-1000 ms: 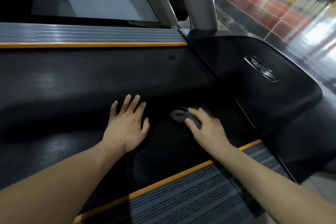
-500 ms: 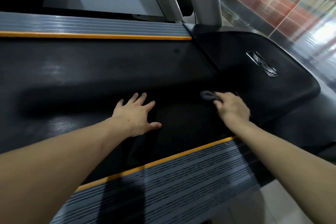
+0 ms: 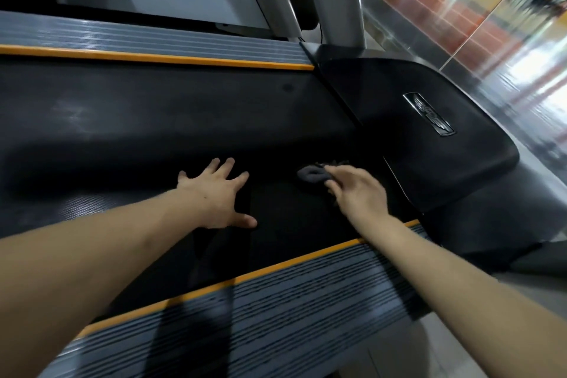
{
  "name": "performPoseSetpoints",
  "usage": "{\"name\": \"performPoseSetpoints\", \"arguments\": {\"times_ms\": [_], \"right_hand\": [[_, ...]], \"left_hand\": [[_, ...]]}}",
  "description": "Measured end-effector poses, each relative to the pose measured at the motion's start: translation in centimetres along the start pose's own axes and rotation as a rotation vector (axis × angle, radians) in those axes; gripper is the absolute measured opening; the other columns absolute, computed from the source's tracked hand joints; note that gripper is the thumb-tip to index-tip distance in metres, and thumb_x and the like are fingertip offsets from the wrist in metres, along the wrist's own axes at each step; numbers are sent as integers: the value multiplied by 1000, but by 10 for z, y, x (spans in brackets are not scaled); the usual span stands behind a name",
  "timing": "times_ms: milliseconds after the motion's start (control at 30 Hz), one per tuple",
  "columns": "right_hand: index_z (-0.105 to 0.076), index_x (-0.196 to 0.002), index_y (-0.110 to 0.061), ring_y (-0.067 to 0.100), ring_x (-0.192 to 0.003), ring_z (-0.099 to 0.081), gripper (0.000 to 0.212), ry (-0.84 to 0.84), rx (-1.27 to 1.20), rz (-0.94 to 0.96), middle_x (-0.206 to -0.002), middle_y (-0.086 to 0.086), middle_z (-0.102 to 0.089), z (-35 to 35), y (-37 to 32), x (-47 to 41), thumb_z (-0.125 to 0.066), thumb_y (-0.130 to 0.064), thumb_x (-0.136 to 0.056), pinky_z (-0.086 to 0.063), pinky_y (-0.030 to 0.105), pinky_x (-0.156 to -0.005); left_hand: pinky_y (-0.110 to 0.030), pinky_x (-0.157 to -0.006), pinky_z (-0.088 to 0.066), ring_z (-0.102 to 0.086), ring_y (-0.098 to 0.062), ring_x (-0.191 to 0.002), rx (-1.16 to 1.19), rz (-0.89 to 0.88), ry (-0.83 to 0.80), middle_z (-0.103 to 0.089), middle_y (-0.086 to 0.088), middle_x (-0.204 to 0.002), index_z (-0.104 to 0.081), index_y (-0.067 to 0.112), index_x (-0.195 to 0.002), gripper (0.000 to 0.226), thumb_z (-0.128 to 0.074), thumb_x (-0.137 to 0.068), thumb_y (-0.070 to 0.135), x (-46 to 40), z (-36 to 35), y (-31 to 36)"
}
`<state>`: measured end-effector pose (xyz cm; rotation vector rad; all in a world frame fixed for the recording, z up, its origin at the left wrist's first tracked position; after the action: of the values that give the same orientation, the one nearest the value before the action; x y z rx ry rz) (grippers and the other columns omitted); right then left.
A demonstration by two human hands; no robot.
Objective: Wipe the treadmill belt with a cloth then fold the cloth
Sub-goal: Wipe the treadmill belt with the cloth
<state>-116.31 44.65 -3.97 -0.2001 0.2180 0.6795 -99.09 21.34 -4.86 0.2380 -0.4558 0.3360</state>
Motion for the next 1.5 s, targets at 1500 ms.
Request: {"name": "performPoseSetpoints", "arguments": {"times_ms": [1500], "right_hand": [[-65, -122, -33, 30, -100, -64, 35, -79, 69, -294, -108, 2, -65, 17, -35, 34, -64, -46, -90, -52, 39, -78]], "left_hand": [[-74, -116, -5, 18, -23, -155, 90, -11, 58, 16, 7, -169, -1, 43, -159, 109, -63, -76, 78, 29, -22, -12]]}}
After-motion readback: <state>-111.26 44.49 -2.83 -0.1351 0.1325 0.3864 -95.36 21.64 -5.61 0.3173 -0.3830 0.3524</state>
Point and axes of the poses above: each hand's wrist, its own x-axis away from the middle knuckle, its own z-axis out of the back of the hand, y = z × x, the point moved 3 cm from there along -x, towards the middle knuckle
